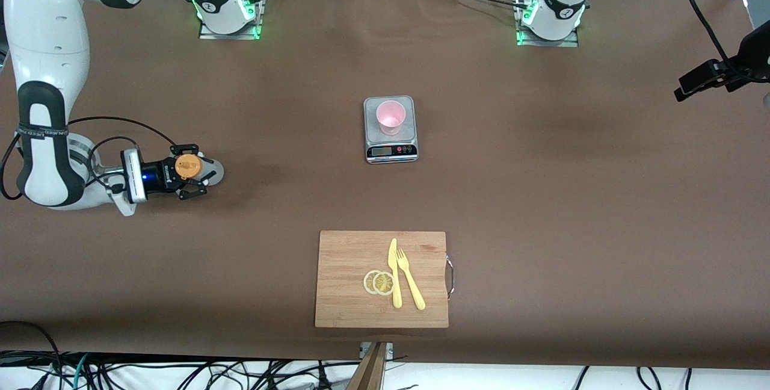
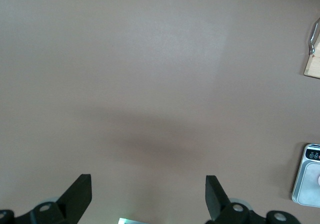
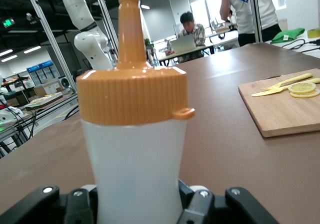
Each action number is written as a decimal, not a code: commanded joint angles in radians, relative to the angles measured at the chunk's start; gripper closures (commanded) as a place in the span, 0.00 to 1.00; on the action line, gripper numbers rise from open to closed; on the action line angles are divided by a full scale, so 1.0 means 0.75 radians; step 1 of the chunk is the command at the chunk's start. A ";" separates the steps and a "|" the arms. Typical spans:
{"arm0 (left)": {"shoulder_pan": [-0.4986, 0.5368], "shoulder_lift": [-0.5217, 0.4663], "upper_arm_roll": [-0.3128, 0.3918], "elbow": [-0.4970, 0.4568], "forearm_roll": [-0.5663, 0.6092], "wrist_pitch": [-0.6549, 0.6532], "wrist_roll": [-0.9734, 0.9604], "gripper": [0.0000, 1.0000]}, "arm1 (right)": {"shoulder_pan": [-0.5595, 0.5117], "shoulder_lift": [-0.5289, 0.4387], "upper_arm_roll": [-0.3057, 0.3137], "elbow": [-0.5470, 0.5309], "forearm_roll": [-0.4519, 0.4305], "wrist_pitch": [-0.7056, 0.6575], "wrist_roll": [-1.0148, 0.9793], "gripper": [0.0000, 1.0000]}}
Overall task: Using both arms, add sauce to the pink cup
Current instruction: 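Lift and carry the bottle with the right gripper over the cup, then tilt the bottle nozzle into the pink cup with the right gripper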
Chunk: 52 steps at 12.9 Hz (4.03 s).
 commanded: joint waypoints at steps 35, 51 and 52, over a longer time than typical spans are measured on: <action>0.032 0.015 0.004 0.021 -0.013 -0.030 0.037 0.00 | 1.280 -0.744 0.000 -0.386 -1.283 0.928 1.601 1.00; 0.032 0.015 0.002 0.025 -0.025 -0.030 0.035 0.00 | 1.428 -0.626 -0.002 -0.437 -1.533 1.018 1.863 1.00; 0.032 0.015 0.002 0.025 -0.025 -0.028 0.035 0.00 | 1.430 -0.613 -0.002 -0.433 -1.533 1.016 1.875 1.00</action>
